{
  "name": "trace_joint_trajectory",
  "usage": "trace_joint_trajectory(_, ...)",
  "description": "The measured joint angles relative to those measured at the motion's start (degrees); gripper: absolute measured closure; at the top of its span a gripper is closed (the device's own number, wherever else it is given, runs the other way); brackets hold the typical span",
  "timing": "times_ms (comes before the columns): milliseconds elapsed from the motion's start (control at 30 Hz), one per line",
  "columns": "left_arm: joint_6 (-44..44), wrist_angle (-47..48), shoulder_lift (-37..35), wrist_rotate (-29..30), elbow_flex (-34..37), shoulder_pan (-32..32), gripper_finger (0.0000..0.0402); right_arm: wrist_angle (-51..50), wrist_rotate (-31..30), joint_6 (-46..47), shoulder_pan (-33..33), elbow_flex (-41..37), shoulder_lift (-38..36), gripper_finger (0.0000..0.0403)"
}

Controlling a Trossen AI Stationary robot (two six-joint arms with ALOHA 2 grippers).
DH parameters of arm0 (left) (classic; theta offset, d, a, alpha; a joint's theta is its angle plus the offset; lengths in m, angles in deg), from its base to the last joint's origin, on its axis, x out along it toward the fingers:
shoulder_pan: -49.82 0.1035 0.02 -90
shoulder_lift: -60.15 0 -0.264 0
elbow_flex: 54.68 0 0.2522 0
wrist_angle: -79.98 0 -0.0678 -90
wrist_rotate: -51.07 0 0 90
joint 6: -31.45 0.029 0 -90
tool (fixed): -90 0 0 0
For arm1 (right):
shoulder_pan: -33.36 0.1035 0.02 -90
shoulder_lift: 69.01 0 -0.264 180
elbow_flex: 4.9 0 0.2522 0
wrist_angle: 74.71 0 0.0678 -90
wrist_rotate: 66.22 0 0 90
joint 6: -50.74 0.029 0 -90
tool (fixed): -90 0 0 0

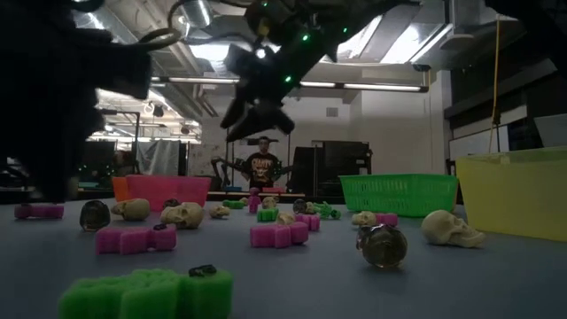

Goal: Sort Halloween decoration
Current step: Put the white skull toy into the pink bin

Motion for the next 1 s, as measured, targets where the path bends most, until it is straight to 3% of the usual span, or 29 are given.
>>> trace_joint_trajectory(233, 9.96, 0.34, 0.00, 3.61, -4.37, 5.40, 0.0306, -12.15, -2.18, 2.98, 0.00, 0.00, -5.21, 0.0196)
trace_joint_trajectory(600, 26.32, 0.98, -0.09, 14.33, -8.28, 12.97, 0.0306, -33.85, -5.81, 14.36, 0.00, 0.00, -11.20, 0.0196)
trace_joint_trajectory(1000, 35.90, 5.44, -0.09, 16.43, -8.30, 23.99, 0.0305, -42.54, -3.12, 27.48, 0.03, -0.02, -11.73, 0.0196)
